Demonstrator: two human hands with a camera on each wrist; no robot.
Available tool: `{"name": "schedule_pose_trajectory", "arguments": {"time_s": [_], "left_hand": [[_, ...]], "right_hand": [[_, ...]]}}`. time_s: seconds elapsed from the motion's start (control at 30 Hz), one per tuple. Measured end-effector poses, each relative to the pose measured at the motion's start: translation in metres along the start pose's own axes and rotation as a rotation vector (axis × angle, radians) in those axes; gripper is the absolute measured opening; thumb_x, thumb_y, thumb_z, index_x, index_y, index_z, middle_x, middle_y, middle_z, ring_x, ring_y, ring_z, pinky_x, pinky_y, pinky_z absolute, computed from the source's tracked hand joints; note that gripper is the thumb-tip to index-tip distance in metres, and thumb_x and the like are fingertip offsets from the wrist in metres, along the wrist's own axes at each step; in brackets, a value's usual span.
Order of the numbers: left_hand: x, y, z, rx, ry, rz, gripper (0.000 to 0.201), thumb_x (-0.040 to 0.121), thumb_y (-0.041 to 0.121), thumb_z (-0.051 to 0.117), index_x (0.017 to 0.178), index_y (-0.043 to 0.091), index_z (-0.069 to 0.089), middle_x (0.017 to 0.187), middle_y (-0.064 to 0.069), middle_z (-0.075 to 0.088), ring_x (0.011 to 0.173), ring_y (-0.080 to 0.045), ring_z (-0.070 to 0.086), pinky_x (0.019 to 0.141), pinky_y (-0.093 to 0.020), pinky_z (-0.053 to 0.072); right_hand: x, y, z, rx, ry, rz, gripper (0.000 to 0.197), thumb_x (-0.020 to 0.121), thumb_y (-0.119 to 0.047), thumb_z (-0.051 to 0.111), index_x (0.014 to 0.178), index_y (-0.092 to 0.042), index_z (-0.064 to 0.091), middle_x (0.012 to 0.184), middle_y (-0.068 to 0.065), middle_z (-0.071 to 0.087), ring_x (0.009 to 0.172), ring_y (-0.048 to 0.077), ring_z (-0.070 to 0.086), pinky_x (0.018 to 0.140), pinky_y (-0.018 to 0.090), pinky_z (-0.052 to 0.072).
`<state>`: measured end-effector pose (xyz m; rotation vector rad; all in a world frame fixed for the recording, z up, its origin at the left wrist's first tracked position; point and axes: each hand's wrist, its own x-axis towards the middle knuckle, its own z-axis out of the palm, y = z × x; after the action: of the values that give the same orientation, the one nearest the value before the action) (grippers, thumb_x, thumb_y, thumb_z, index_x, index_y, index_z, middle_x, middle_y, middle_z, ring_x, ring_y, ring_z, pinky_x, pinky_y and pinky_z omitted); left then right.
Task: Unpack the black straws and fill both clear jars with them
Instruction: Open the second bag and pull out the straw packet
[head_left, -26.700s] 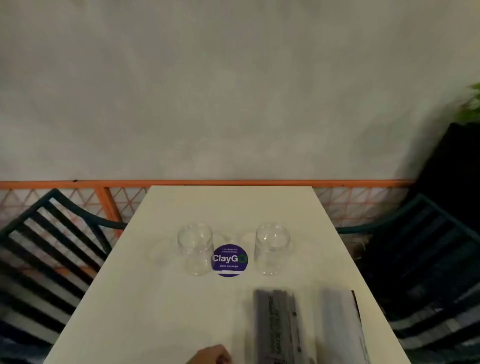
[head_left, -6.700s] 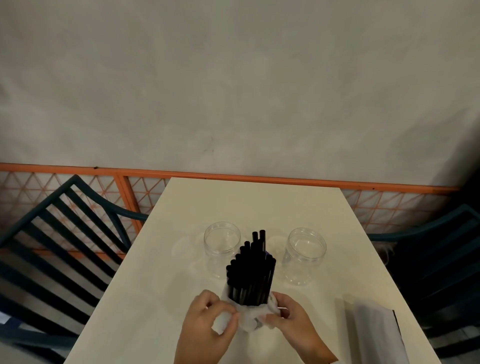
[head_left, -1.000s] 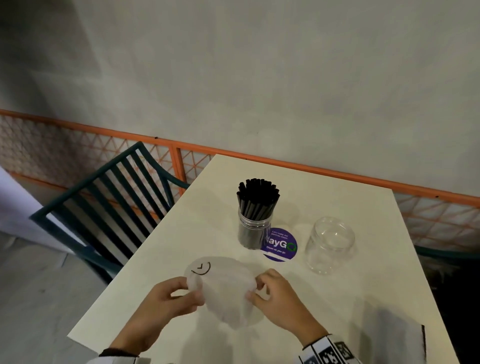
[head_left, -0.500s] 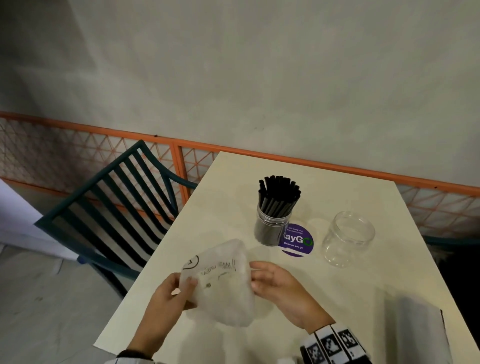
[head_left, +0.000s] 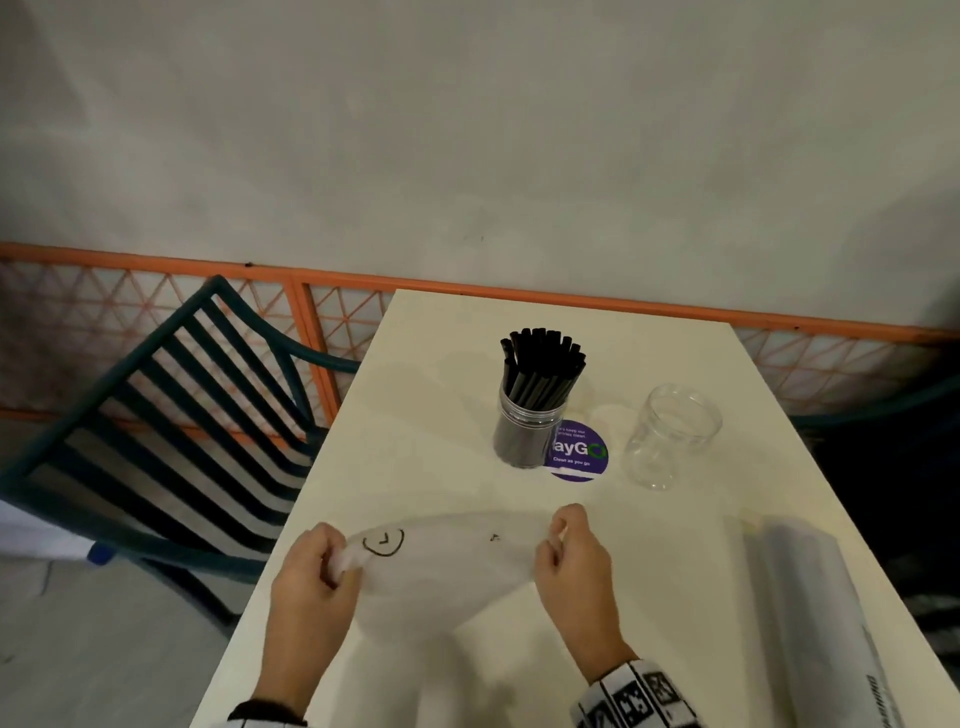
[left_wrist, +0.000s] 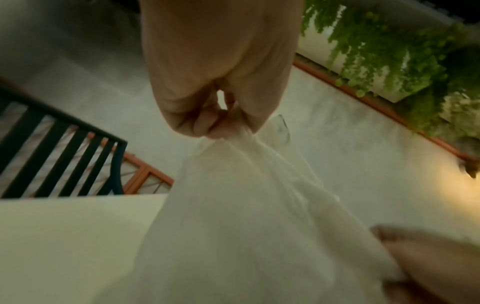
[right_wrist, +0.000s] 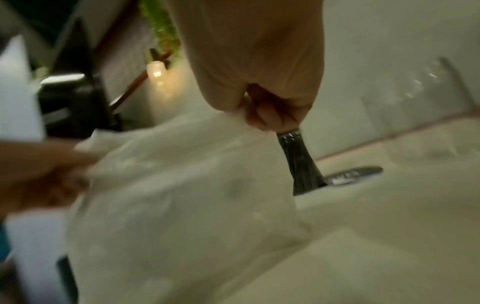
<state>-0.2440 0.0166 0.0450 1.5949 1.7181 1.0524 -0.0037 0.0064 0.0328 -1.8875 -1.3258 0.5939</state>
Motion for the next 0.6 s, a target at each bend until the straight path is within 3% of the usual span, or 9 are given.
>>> {"name": "schedule_pose_trajectory", "arguments": {"time_s": [0.1, 0.13, 0.2, 0.27, 0.37, 0.43, 0.5, 0.53, 0.6], "left_hand": [[0.0, -0.005, -0.004, -0.248, -0.253, -0.116, 0.02, 0.08, 0.01, 0.066, 0.071, 0.022, 0.054, 0.071, -0.006, 0.061, 0.06, -0.016, 0.058, 0.058, -0.01, 0.042], [0.001, -0.004, -0.008, -0.362, -0.351, -0.178, 0.011, 0.077, 0.019, 0.07, 0.08, 0.021, 0.06, 0.082, -0.006, 0.068, 0.073, -0.02, 0.066, 0.071, -0.016, 0.048], [0.003, -0.006, -0.016, -0.473, -0.488, -0.237, 0.032, 0.069, 0.035, 0.076, 0.093, 0.017, 0.065, 0.092, -0.004, 0.073, 0.088, -0.022, 0.069, 0.089, -0.032, 0.047], [0.007, -0.006, -0.018, -0.476, -0.51, -0.248, 0.048, 0.059, 0.044, 0.08, 0.096, 0.017, 0.066, 0.086, -0.009, 0.075, 0.089, -0.024, 0.07, 0.094, -0.036, 0.045], [0.013, -0.007, -0.014, -0.437, -0.497, -0.228, 0.063, 0.032, 0.059, 0.082, 0.083, 0.024, 0.07, 0.077, -0.009, 0.075, 0.076, -0.018, 0.07, 0.081, -0.027, 0.049], [0.012, -0.006, -0.009, -0.378, -0.472, -0.132, 0.044, 0.039, 0.052, 0.08, 0.071, 0.024, 0.068, 0.074, -0.003, 0.073, 0.071, -0.015, 0.066, 0.07, -0.018, 0.05], [0.012, -0.005, -0.007, -0.279, -0.394, 0.028, 0.022, 0.061, 0.036, 0.077, 0.067, 0.021, 0.062, 0.074, 0.002, 0.067, 0.07, -0.01, 0.061, 0.069, -0.017, 0.048], [0.013, -0.006, -0.007, -0.227, -0.345, 0.09, 0.018, 0.069, 0.025, 0.075, 0.067, 0.02, 0.058, 0.073, 0.003, 0.064, 0.069, -0.008, 0.058, 0.069, -0.018, 0.047], [0.016, -0.009, -0.012, -0.127, -0.27, 0.196, 0.025, 0.074, 0.006, 0.069, 0.064, 0.019, 0.05, 0.068, 0.005, 0.056, 0.062, -0.006, 0.051, 0.061, -0.018, 0.042]], "right_hand": [[0.001, 0.005, -0.007, 0.321, -0.209, 0.285, 0.023, 0.083, 0.0, 0.052, 0.1, -0.014, 0.058, 0.09, 0.015, 0.06, 0.073, 0.025, 0.061, 0.064, 0.03, 0.055], [0.001, 0.005, -0.012, 0.499, -0.302, 0.363, 0.023, 0.085, -0.001, 0.053, 0.103, -0.011, 0.062, 0.102, 0.018, 0.062, 0.082, 0.028, 0.065, 0.068, 0.03, 0.056], [-0.001, -0.001, -0.024, 0.773, -0.447, 0.438, 0.018, 0.087, -0.004, 0.055, 0.103, -0.005, 0.064, 0.102, 0.015, 0.065, 0.086, 0.029, 0.067, 0.073, 0.032, 0.057], [-0.005, -0.007, -0.029, 0.73, -0.536, 0.385, 0.014, 0.088, -0.01, 0.058, 0.099, -0.004, 0.065, 0.096, 0.008, 0.065, 0.082, 0.022, 0.067, 0.069, 0.032, 0.057], [-0.005, -0.013, -0.021, 0.471, -0.535, 0.284, 0.012, 0.081, -0.018, 0.068, 0.078, -0.01, 0.061, 0.083, 0.005, 0.057, 0.073, 0.013, 0.057, 0.06, 0.021, 0.052], [-0.003, -0.012, -0.011, 0.395, -0.479, 0.274, 0.023, 0.079, -0.02, 0.069, 0.075, -0.002, 0.056, 0.082, 0.013, 0.058, 0.073, 0.013, 0.055, 0.057, 0.019, 0.05], [-0.005, -0.012, -0.004, 0.309, -0.368, 0.204, 0.025, 0.078, -0.018, 0.064, 0.079, 0.005, 0.052, 0.079, 0.02, 0.06, 0.065, 0.013, 0.053, 0.054, 0.027, 0.051], [-0.006, -0.012, -0.002, 0.26, -0.291, 0.147, 0.02, 0.075, -0.014, 0.062, 0.074, 0.001, 0.049, 0.07, 0.019, 0.056, 0.059, 0.011, 0.049, 0.054, 0.032, 0.048], [-0.007, -0.008, -0.002, 0.158, -0.161, 0.051, 0.019, 0.071, -0.006, 0.058, 0.069, -0.012, 0.04, 0.054, 0.003, 0.041, 0.049, 0.008, 0.036, 0.051, 0.023, 0.038]]}}
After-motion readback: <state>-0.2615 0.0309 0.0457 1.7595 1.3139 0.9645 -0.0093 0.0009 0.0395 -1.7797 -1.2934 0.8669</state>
